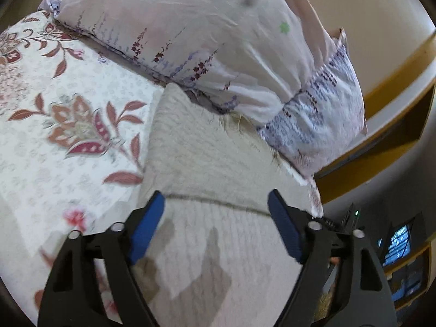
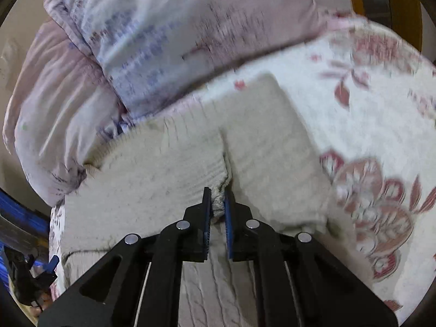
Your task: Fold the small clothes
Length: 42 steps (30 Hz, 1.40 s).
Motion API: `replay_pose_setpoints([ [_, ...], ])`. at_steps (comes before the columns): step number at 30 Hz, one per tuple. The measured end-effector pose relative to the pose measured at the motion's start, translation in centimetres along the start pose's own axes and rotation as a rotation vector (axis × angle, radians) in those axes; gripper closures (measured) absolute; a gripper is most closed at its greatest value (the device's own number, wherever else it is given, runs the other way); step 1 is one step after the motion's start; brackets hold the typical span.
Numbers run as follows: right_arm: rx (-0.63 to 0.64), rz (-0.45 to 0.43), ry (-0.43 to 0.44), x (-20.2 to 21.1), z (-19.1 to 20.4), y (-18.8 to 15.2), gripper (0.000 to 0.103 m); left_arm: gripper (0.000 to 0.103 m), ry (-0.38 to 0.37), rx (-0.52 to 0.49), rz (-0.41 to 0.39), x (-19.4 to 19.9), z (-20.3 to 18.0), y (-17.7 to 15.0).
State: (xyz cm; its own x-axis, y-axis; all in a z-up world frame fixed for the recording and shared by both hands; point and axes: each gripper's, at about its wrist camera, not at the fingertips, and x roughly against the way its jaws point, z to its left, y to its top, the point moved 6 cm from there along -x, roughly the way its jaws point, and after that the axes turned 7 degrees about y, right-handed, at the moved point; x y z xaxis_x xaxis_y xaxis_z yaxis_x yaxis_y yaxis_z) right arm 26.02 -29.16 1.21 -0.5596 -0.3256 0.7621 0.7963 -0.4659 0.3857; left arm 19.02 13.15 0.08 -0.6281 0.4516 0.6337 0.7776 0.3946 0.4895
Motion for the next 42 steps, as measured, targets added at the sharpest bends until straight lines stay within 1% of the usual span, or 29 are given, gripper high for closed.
replay_pose_setpoints([
  [1, 0.001, -0.005, -0.001, 0.7, -0.1, -0.1, 0.073, 0.031, 0.004, -0.005, 0.008, 0.3, 0.2, -0.4],
  [2, 0.009, -0.015, 0.006, 1.6, -0.1, 0.0, 0.067, 0.032, 0.014, -0.013, 0.018, 0.9, 0.6, -1.0],
  [3, 0.022, -0.031, 0.027, 2.9, -0.2, 0.0, 0.057, 0.033, 0.025, -0.016, 0.025, 1.2, 0.9, -1.5],
  [4, 0.033, -0.034, 0.038, 3.7, -0.1, -0.2, 0.054, 0.033, 0.047, -0.018, 0.038, 1.6, 1.5, -2.2],
  [7, 0.068, -0.015, 0.050, 6.6, -1.2, -1.5, 0.054, 0.033, 0.069, 0.000, 0.073, 2.4, 2.8, -3.9],
  [10, 0.066, 0.022, 0.034, 8.7, -3.2, -3.4, 0.054, 0.034, 0.061, 0.015, 0.092, 3.2, 3.4, -5.5],
  [11, 0.054, 0.037, 0.034, 9.2, -3.9, -4.0, 0.054, 0.037, 0.049, 0.021, 0.098, 3.5, 3.6, -6.3],
  [12, 0.028, 0.057, 0.046, 9.9, -4.8, -4.9, 0.054, 0.041, 0.042, 0.026, 0.102, 3.7, 3.6, -6.7],
  [15, -0.020, 0.112, 0.079, 10.9, -6.6, -7.2, 0.061, 0.046, -0.009, 0.064, 0.123, 4.2, 3.5, -8.4],
  [17, -0.029, 0.137, 0.087, 11.3, -7.0, -8.3, 0.063, 0.051, -0.028, 0.070, 0.133, 4.3, 3.0, -9.7],
  [18, -0.040, 0.155, 0.109, 11.5, -7.3, -9.1, 0.068, 0.052, -0.027, 0.063, 0.132, 4.5, 2.9, -10.2],
  [19, -0.045, 0.160, 0.133, 11.7, -7.3, -9.7, 0.069, 0.053, -0.029, 0.059, 0.132, 4.7, 2.7, -10.7],
  [21, -0.049, 0.171, 0.173, 12.2, -7.3, -10.6, 0.071, 0.057, -0.041, 0.063, 0.137, 5.2, 2.5, -11.6],
  [23, -0.057, 0.188, 0.215, 12.5, -7.3, -11.5, 0.075, 0.061, -0.053, 0.068, 0.146, 5.6, 2.3, -12.6],
  [24, -0.069, 0.205, 0.252, 12.6, -7.3, -12.3, 0.078, 0.063, -0.056, 0.069, 0.150, 5.8, 2.2, -13.0],
  [26, -0.078, 0.226, 0.296, 12.8, -7.2, -13.2, 0.081, 0.065, -0.066, 0.059, 0.163, 6.2, 1.9, -14.1],
  [28, -0.077, 0.243, 0.331, 13.3, -6.9, -14.3, 0.081, 0.066, -0.065, 0.043, 0.179, 6.5, 1.5, -15.0],
  [31, -0.074, 0.274, 0.361, 13.8, -6.5, -15.4, 0.081, 0.067, -0.091, 0.046, 0.217, 6.9, 1.2, -16.5],
  [35, -0.038, 0.322, 0.373, 14.2, -5.4, -16.8, 0.081, 0.069, -0.073, 0.007, 0.261, 7.5, 0.7, -17.8],
  [38, 0.000, 0.354, 0.373, 14.1, -4.4, -17.5, 0.082, 0.070, -0.076, -0.006, 0.292, 7.6, 0.4, -18.2],
  [39, 0.016, 0.356, 0.369, 14.1, -4.0, -17.5, 0.093, 0.076, -0.076, -0.012, 0.303, 7.5, 0.2, -18.4],
  [40, 0.036, 0.349, 0.362, 14.1, -3.6, -17.5, 0.095, 0.082, -0.069, -0.026, 0.321, 7.3, 0.0, -18.5],
  [41, 0.048, 0.336, 0.361, 14.2, -3.3, -17.3, 0.095, 0.093, -0.064, -0.038, 0.325, 7.1, -0.1, -18.6],
  [42, 0.058, 0.307, 0.367, 14.4, -2.9, -16.7, 0.095, 0.095, -0.056, -0.048, 0.323, 7.0, -0.1, -18.5],
])
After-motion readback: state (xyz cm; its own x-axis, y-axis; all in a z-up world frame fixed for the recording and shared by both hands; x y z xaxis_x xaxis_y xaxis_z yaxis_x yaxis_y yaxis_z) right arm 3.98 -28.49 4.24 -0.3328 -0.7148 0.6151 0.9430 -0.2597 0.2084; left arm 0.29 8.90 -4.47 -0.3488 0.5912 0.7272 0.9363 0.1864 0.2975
